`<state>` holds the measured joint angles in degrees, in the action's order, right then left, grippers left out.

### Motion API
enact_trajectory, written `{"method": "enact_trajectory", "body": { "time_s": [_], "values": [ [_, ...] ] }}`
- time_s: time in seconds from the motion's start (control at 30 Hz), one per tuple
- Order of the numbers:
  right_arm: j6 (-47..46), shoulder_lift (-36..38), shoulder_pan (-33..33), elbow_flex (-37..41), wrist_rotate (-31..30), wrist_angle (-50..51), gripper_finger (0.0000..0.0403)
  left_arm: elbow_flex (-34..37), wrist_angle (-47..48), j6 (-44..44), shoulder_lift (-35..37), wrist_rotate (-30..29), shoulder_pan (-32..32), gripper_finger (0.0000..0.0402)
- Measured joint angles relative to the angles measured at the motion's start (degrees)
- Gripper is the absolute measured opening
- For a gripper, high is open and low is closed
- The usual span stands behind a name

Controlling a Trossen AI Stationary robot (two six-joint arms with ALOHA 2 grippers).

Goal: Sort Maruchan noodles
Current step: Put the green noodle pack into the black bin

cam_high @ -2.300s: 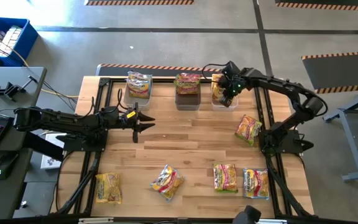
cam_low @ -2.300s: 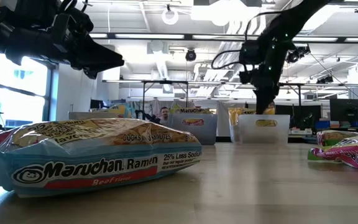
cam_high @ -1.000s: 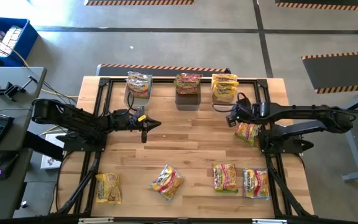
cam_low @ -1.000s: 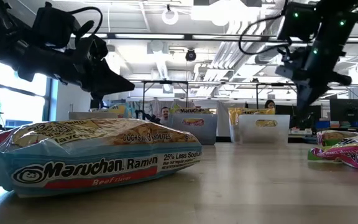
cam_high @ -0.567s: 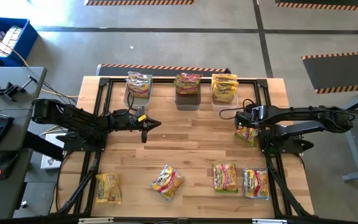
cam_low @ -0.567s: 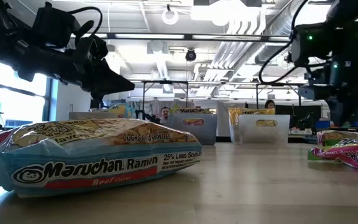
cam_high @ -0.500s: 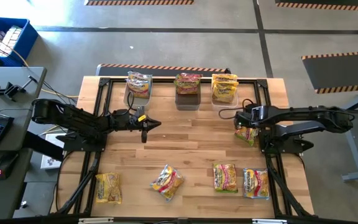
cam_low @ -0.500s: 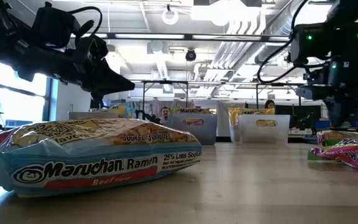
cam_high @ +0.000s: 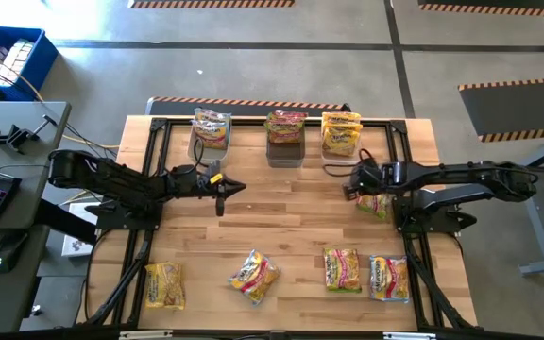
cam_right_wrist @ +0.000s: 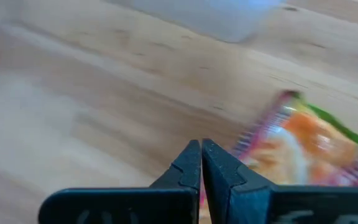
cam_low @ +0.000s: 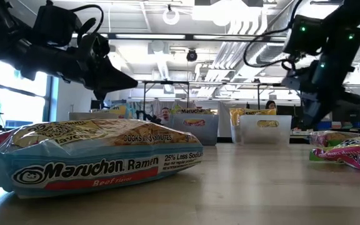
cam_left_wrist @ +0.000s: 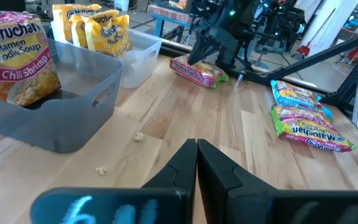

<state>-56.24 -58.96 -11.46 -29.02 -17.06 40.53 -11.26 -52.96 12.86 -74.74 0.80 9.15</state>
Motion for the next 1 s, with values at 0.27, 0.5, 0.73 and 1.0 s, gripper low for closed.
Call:
{"method": "enact_trajectory", "body": {
  "time_s": [0.27, 0.5, 0.73, 1.0],
  "values": [
    [2.4, 0.0, 0.0, -3.1, 1.7, 3.4, 0.0, -0.5, 0.3, -0.5, 0.0, 0.0, 0.0, 0.0005],
    [-5.7, 0.0, 0.0, -6.2, 1.2, 16.3, 0.0, -0.5, 0.5, -0.5, 0.0, 0.0, 0.0, 0.0005],
    [-9.6, -2.2, 0.0, -6.2, 1.4, 21.7, 0.0, -0.5, 0.5, -0.5, 0.0, 0.0, 0.0, 0.0005],
    [-8.4, -11.3, 0.0, -6.1, 4.5, 20.4, 0.0, -0.5, 0.5, -0.5, 0.0, 0.0, 0.0, 0.0005]
  ]
}}
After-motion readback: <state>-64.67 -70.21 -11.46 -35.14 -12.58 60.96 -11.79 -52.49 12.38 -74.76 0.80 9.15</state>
